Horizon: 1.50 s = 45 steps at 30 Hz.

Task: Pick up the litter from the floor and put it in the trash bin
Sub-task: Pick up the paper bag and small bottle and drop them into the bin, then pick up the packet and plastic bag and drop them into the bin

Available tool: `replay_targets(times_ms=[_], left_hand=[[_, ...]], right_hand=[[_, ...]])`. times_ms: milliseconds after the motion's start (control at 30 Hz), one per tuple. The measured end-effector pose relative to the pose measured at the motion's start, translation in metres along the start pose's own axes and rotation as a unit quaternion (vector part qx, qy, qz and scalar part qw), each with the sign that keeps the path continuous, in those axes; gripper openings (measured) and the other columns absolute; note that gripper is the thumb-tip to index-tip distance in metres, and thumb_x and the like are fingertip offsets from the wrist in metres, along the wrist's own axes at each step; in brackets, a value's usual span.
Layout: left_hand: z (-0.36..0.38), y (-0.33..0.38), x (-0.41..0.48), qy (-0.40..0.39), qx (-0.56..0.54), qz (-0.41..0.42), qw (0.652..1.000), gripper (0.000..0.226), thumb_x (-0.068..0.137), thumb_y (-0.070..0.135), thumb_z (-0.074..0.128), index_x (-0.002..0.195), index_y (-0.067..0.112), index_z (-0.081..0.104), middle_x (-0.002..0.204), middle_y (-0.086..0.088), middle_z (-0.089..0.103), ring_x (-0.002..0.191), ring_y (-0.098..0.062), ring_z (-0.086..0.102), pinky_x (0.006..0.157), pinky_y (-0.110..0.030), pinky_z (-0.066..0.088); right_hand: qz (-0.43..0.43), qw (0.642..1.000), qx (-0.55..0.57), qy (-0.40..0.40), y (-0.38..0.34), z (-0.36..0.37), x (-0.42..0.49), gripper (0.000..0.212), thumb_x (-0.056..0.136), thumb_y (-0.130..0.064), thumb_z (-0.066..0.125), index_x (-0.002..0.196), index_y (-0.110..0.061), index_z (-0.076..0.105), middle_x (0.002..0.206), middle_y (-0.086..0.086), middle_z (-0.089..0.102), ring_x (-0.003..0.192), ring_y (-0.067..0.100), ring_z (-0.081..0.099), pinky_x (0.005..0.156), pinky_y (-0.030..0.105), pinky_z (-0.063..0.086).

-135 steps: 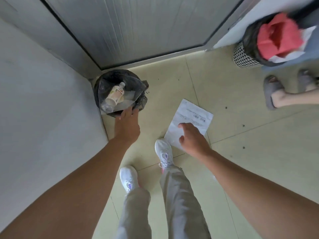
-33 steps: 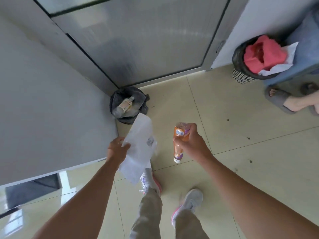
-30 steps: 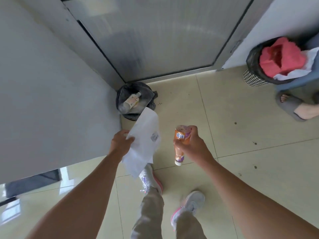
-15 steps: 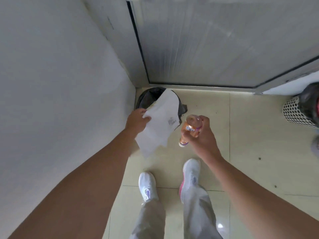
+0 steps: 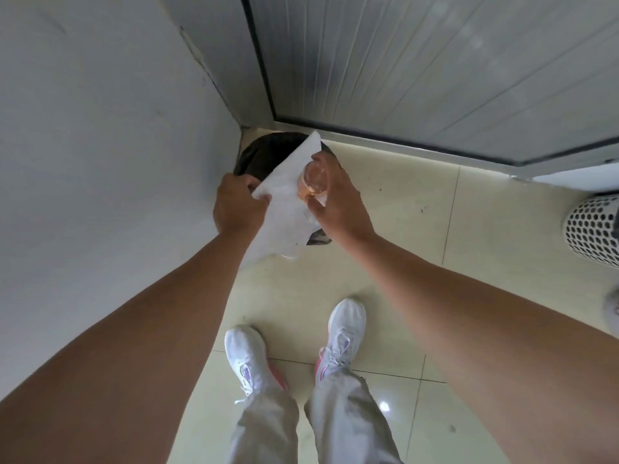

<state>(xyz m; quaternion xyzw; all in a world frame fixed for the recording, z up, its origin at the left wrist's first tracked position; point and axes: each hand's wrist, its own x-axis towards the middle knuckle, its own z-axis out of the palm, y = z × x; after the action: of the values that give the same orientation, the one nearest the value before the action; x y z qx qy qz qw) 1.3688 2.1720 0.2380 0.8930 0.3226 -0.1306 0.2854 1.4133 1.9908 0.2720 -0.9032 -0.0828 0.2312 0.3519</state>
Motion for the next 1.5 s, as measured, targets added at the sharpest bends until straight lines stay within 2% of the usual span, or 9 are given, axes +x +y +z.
replay_targets(times_ms=[200, 367, 533, 700, 933, 1067, 1167, 1333, 1500], left_hand=[[0.005, -0.016, 0.001, 0.069, 0.031, 0.037, 0.996, 0.044, 0.092, 0.044, 0.062, 0.128, 0.019, 0.063, 0.115, -0.008, 0.059, 0.109, -0.028, 0.058, 0.093, -0.037, 0.046], [-0.005, -0.031, -0.021, 0.056, 0.038, 0.040, 0.997, 0.041, 0.101, 0.042, 0.046, 0.131, 0.017, 0.057, 0.124, -0.007, 0.061, 0.116, -0.027, 0.057, 0.096, -0.041, 0.045], [-0.039, -0.025, -0.066, -0.014, 0.030, 0.034, 0.999, 0.053, 0.104, 0.041, 0.043, 0.149, 0.015, 0.041, 0.151, -0.008, 0.047, 0.139, -0.029, 0.043, 0.111, -0.047, 0.038], [-0.123, 0.010, -0.148, -0.050, 0.090, 0.062, 0.993, 0.060, 0.105, 0.039, 0.044, 0.156, 0.012, 0.029, 0.164, -0.013, 0.028, 0.148, -0.032, 0.032, 0.116, -0.049, 0.035], [-0.241, 0.079, -0.283, -0.005, 0.094, 0.055, 0.994, 0.063, 0.101, 0.034, 0.050, 0.155, 0.012, 0.027, 0.164, -0.015, 0.026, 0.149, -0.032, 0.031, 0.115, -0.050, 0.037], [-0.277, 0.095, -0.363, 0.011, 0.104, 0.005, 0.995, 0.072, 0.100, 0.038, 0.048, 0.161, 0.016, 0.016, 0.170, -0.010, 0.011, 0.156, -0.029, 0.017, 0.122, -0.048, 0.029], [-0.299, 0.101, -0.436, 0.034, 0.134, -0.012, 0.990, 0.075, 0.101, 0.041, 0.047, 0.163, 0.022, 0.010, 0.172, -0.005, 0.002, 0.158, -0.027, 0.009, 0.123, -0.049, 0.025], [-0.335, 0.101, -0.573, 0.167, 0.083, -0.220, 0.957, 0.077, 0.099, 0.048, 0.042, 0.163, 0.024, 0.007, 0.172, -0.006, 0.002, 0.158, -0.028, 0.010, 0.121, -0.049, 0.026], [-0.368, 0.074, -0.710, 0.250, 0.060, -0.358, 0.897, 0.079, 0.097, 0.047, 0.046, 0.163, 0.021, 0.011, 0.171, -0.011, 0.004, 0.156, -0.030, 0.017, 0.117, -0.046, 0.031]], right_hand=[[-0.026, 0.975, -0.221, -0.019, 0.018, 0.045, 0.020, 0.076, 0.095, -0.037, 0.068, 0.160, -0.032, 0.028, 0.145, 0.014, 0.049, 0.134, 0.038, 0.046, 0.106, 0.054, 0.047], [-0.062, 0.930, -0.343, -0.120, 0.011, 0.046, 0.029, 0.091, 0.094, -0.042, 0.066, 0.163, -0.040, 0.007, 0.165, 0.017, 0.023, 0.150, 0.042, 0.024, 0.115, 0.059, 0.034], [0.007, 0.939, -0.313, -0.146, -0.027, -0.005, 0.000, 0.105, 0.089, -0.042, 0.069, 0.164, -0.036, -0.004, 0.171, 0.018, 0.007, 0.155, 0.040, 0.016, 0.118, 0.055, 0.031], [-0.014, 0.934, -0.333, -0.127, -0.094, -0.102, -0.077, 0.094, 0.094, -0.044, 0.062, 0.166, -0.029, 0.003, 0.170, 0.016, 0.012, 0.155, 0.037, 0.018, 0.114, 0.054, 0.039], [-0.065, 0.932, -0.341, -0.107, -0.200, -0.220, -0.182, 0.093, 0.093, -0.046, 0.064, 0.165, -0.023, 0.010, 0.170, 0.018, 0.014, 0.156, 0.035, 0.018, 0.119, 0.050, 0.033], [-0.146, 0.905, -0.376, -0.135, -0.248, -0.254, -0.225, 0.087, 0.095, -0.041, 0.062, 0.164, -0.016, 0.016, 0.169, 0.022, 0.015, 0.155, 0.038, 0.019, 0.122, 0.047, 0.028], [-0.247, 0.869, -0.405, -0.144, -0.290, -0.281, -0.262, 0.084, 0.093, -0.040, 0.063, 0.162, -0.014, 0.022, 0.166, 0.021, 0.023, 0.152, 0.039, 0.024, 0.115, 0.049, 0.036], [-0.419, 0.788, -0.416, -0.170, -0.375, -0.301, -0.350, 0.076, 0.095, -0.038, 0.059, 0.160, -0.015, 0.024, 0.165, 0.014, 0.027, 0.148, 0.038, 0.028, 0.113, 0.052, 0.038], [-0.544, 0.708, -0.397, -0.211, -0.455, -0.281, -0.465, 0.067, 0.094, -0.034, 0.059, 0.153, -0.017, 0.034, 0.159, 0.011, 0.033, 0.143, 0.034, 0.032, 0.107, 0.048, 0.039]])
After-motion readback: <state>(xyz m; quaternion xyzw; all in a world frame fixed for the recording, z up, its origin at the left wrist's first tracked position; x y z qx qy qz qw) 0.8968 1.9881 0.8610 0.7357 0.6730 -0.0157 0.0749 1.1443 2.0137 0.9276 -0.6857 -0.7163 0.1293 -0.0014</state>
